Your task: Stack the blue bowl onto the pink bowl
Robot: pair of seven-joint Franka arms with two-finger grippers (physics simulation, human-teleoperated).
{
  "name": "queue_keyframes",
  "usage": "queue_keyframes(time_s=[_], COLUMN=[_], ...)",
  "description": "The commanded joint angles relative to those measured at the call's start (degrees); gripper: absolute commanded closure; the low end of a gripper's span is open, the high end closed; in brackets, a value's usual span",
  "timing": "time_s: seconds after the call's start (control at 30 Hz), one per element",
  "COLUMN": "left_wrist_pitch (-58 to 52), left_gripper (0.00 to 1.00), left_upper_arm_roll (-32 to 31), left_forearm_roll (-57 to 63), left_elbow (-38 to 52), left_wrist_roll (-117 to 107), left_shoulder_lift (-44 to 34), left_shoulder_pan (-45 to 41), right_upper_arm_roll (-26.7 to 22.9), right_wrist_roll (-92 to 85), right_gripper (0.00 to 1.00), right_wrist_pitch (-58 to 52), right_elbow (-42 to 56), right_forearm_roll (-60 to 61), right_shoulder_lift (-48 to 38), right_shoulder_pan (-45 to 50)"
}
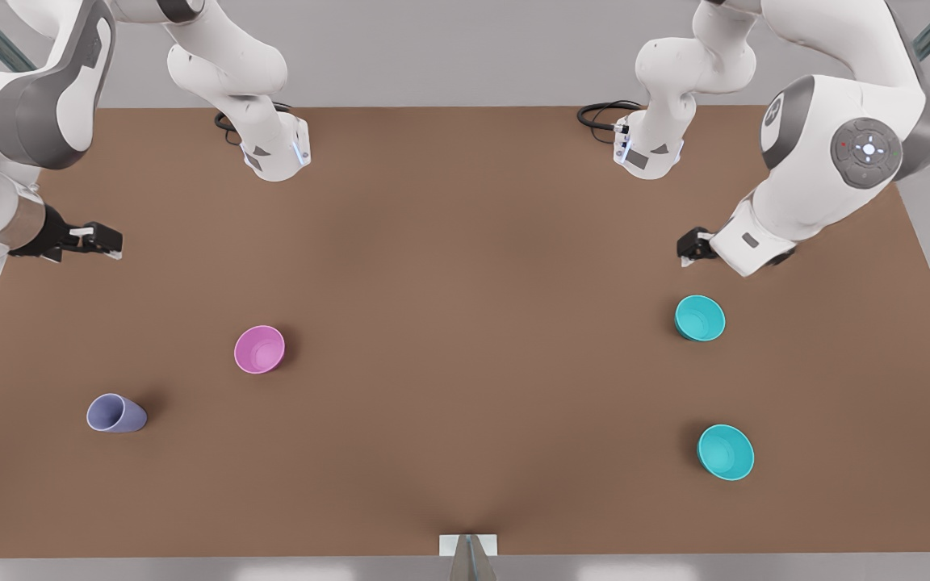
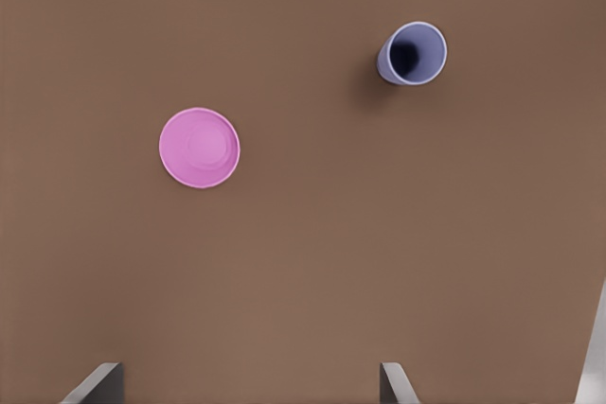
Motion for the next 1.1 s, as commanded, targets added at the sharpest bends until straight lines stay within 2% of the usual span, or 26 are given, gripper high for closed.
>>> queue_keyframes(time_s=[0.0,0.07,0.13,0.17,0.23,0.37,0.47,0.6,1.07], left_wrist_pitch=[-0.3,-0.2,1.2,1.2,2.5,1.7,2.7,3.0,3.1], left_gripper=[0.0,0.0,0.0,0.0,0.0,0.0,0.0,0.0,0.0], left_upper_arm_roll=[0.4,0.5,0.6,0.6,0.6,4.6,6.2,6.4,6.5], left_forearm_roll=[0.8,0.8,0.7,0.8,0.8,0.3,-2.1,-2.2,-2.1], left_elbow=[-0.1,0.2,0.2,0.2,0.1,0.2,0.7,1.4,2.9], left_wrist_roll=[-3.5,-3.4,-3.1,-2.6,-2.5,3.1,3.3,3.4,3.8], left_shoulder_lift=[-0.2,-1.4,-1.5,-1.5,-1.6,-3.1,-2.6,-2.8,-2.2], left_shoulder_pan=[0.7,0.7,0.8,0.8,0.7,1.0,1.4,1.2,0.7], right_upper_arm_roll=[0.0,0.0,2.0,2.3,2.4,2.4,2.4,2.4,2.4], right_wrist_roll=[-0.3,0.4,-0.8,0.6,5.9,9.0,9.1,9.1,9.0], right_gripper=[0.0,0.0,0.0,0.0,0.0,0.0,0.0,0.0,0.0], right_wrist_pitch=[1.0,0.8,1.0,4.2,12.4,32.6,41.6,44.3,47.6], right_elbow=[0.0,-0.3,-0.5,-1.0,-5.5,-24.4,-30.4,-33.0,-33.1], right_forearm_roll=[0.1,0.0,-0.3,-0.2,4.7,6.5,8.6,15.0,18.8], right_shoulder_lift=[-0.1,1.1,9.7,12.3,16.7,12.8,12.0,15.2,22.7], right_shoulder_pan=[0.0,0.2,0.8,3.9,3.8,4.0,2.7,-1.3,-1.9])
